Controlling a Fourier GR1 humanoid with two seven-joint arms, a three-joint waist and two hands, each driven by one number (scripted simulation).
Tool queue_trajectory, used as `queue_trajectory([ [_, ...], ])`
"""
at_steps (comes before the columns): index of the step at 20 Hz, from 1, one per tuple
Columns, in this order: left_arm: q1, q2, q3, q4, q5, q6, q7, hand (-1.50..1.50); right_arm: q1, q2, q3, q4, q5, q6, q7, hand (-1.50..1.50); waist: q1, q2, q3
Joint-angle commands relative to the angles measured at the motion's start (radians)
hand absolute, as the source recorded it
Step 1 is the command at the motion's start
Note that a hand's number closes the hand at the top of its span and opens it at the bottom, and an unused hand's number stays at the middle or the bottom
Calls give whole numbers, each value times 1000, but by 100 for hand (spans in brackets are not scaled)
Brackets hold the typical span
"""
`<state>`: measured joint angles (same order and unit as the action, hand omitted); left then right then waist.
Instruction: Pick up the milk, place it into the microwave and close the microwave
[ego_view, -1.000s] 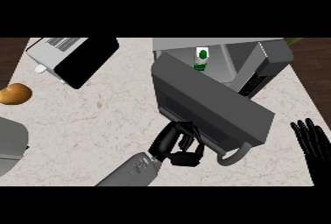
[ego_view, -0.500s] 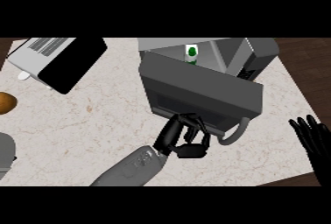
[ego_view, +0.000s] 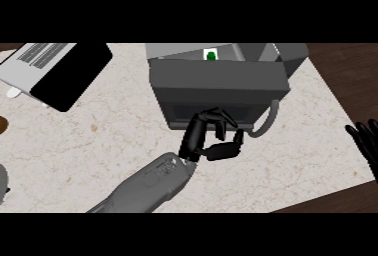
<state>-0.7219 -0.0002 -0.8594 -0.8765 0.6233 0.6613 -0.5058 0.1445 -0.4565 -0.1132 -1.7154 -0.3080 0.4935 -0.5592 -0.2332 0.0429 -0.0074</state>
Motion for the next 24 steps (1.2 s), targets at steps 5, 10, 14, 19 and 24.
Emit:
queue_trajectory([
  [5,-138,0,40,66,116,99,41,-150,-76,-65,-59,-32,1,-9,17,-150,-54,15,2],
  [10,-136,0,86,64,182,142,14,-150,-143,-173,-159,-66,149,-95,-3,150,-59,22,-2],
  [14,-141,0,91,47,228,167,-15,-150,-172,-178,-161,-66,173,-116,-1,150,-56,32,0],
  [19,-156,0,88,63,269,170,-33,-150,-208,-204,-174,-54,184,-124,15,150,-46,40,1],
  [24,-159,0,79,69,296,165,-70,-150,-240,-203,-179,-33,189,-140,17,150,-36,51,2],
])
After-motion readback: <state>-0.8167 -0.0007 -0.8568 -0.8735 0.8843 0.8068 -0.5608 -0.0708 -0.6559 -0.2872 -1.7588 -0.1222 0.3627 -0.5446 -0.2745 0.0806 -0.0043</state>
